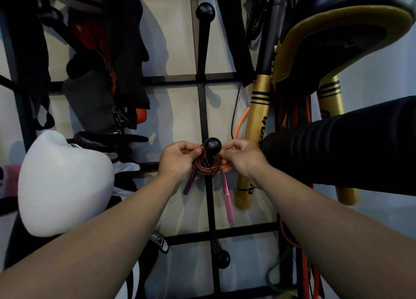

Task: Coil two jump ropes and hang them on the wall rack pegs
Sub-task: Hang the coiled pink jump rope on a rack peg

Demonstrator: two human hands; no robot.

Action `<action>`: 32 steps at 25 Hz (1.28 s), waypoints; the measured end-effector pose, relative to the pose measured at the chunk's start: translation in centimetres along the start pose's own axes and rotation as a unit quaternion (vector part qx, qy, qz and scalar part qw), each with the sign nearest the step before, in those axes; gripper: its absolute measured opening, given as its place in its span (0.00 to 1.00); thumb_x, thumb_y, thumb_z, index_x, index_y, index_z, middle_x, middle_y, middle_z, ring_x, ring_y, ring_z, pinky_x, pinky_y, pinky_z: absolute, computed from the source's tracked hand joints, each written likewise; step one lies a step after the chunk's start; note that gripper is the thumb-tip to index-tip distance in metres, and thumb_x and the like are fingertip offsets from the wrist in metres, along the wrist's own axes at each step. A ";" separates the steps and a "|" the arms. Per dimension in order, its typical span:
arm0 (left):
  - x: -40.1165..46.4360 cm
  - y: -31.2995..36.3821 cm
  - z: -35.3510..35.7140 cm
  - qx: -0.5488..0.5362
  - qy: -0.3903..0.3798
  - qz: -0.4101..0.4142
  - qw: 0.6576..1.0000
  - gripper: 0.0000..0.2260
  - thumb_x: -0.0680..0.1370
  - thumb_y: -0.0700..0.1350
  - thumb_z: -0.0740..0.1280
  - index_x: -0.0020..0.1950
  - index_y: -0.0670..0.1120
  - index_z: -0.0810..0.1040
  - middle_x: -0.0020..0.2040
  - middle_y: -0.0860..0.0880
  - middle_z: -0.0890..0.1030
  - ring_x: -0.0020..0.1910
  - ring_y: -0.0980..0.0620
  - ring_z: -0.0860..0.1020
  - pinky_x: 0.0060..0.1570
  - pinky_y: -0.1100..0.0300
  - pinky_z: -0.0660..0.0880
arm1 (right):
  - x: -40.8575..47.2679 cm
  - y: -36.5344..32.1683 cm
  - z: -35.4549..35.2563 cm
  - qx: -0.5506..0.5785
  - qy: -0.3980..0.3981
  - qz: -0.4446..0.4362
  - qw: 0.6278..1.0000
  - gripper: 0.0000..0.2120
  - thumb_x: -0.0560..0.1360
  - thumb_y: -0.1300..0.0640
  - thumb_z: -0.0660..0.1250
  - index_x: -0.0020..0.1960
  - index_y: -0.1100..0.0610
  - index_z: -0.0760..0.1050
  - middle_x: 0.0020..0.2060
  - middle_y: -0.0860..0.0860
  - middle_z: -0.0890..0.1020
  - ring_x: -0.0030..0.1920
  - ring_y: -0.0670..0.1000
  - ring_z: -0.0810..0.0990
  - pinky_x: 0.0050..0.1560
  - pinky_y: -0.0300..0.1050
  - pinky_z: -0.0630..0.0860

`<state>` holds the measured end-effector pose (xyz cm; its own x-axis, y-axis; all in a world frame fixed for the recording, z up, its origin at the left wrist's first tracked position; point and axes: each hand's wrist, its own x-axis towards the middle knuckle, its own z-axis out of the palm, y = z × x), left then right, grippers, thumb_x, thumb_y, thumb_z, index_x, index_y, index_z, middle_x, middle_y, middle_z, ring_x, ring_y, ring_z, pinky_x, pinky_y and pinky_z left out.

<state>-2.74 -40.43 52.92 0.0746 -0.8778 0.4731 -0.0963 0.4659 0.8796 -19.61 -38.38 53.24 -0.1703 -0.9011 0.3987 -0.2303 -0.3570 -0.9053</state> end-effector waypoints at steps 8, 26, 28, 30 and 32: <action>2.2 -2.8 -0.1 0.081 -0.052 0.019 0.995 0.12 0.80 0.30 0.65 0.57 0.41 0.84 0.54 0.40 0.87 0.53 0.43 0.85 0.56 0.53 0.82 | 3.2 2.9 1.6 -0.054 0.015 0.004 0.998 0.12 0.78 0.67 0.71 0.40 0.54 0.78 0.33 0.56 0.80 0.34 0.55 0.81 0.36 0.47 0.82; -5.7 9.0 -4.2 0.510 -0.113 0.181 0.833 0.24 0.80 0.41 0.65 0.77 0.47 0.69 0.74 0.45 0.72 0.71 0.42 0.72 0.67 0.45 0.72 | -7.4 -8.0 -4.6 -0.378 0.003 -0.165 0.911 0.12 0.82 0.55 0.64 0.64 0.51 0.79 0.51 0.53 0.83 0.49 0.54 0.79 0.46 0.43 0.72; -9.1 13.8 -5.3 0.542 -0.130 0.214 0.802 0.23 0.80 0.43 0.65 0.76 0.48 0.69 0.74 0.47 0.72 0.71 0.43 0.71 0.67 0.46 0.72 | -11.2 -12.2 -5.8 -0.413 -0.009 -0.175 0.894 0.13 0.82 0.53 0.64 0.65 0.51 0.79 0.55 0.53 0.83 0.56 0.54 0.79 0.53 0.46 0.75; -13.1 18.4 -6.0 0.582 -0.160 0.255 0.756 0.21 0.81 0.46 0.64 0.75 0.48 0.70 0.72 0.47 0.73 0.71 0.44 0.72 0.67 0.48 0.71 | -15.7 -16.4 -6.9 -0.454 -0.025 -0.183 0.871 0.14 0.82 0.51 0.63 0.65 0.50 0.79 0.57 0.52 0.83 0.59 0.54 0.80 0.59 0.51 0.77; -17.0 22.1 -6.2 0.608 -0.187 0.298 0.712 0.20 0.82 0.49 0.63 0.73 0.48 0.72 0.70 0.46 0.75 0.69 0.43 0.73 0.66 0.48 0.69 | -20.1 -19.8 -7.9 -0.492 -0.042 -0.181 0.850 0.15 0.82 0.49 0.61 0.64 0.49 0.79 0.58 0.52 0.83 0.59 0.55 0.80 0.58 0.54 0.79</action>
<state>-0.02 -14.57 64.59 -0.5869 -0.6388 0.4975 -0.8048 0.5277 -0.2719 -19.18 -11.25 64.33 0.1419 -0.8049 0.5762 -0.9507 -0.2730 -0.1472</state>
